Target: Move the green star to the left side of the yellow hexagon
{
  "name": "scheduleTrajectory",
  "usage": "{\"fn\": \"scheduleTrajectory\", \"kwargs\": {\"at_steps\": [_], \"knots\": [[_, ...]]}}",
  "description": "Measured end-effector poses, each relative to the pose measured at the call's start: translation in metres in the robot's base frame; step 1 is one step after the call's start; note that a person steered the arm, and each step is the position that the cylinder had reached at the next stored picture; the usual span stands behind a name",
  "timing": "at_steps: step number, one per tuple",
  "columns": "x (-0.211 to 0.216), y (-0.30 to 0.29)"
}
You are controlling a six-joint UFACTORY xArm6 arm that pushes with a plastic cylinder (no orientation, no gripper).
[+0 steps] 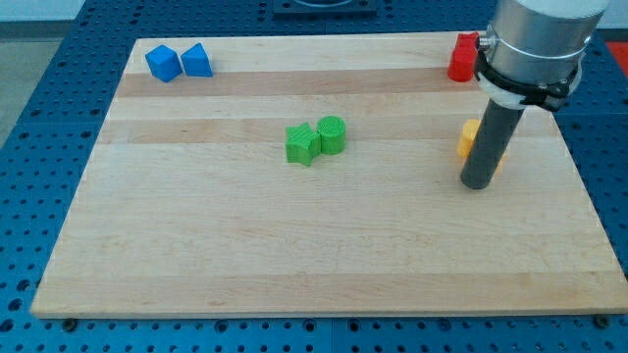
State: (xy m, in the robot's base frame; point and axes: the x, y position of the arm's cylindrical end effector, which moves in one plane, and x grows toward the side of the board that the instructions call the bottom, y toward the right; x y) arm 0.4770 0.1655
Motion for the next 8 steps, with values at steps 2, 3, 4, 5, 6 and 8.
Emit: {"fn": "scheduleTrajectory", "kwargs": {"at_steps": [2,3,4,5,6,8], "knots": [[0.002,-0.101],[0.002,-0.168],[0.002,-0.231],[-0.027,-0.263],[-0.069,-0.267],[-0.071,-0.228]]}}
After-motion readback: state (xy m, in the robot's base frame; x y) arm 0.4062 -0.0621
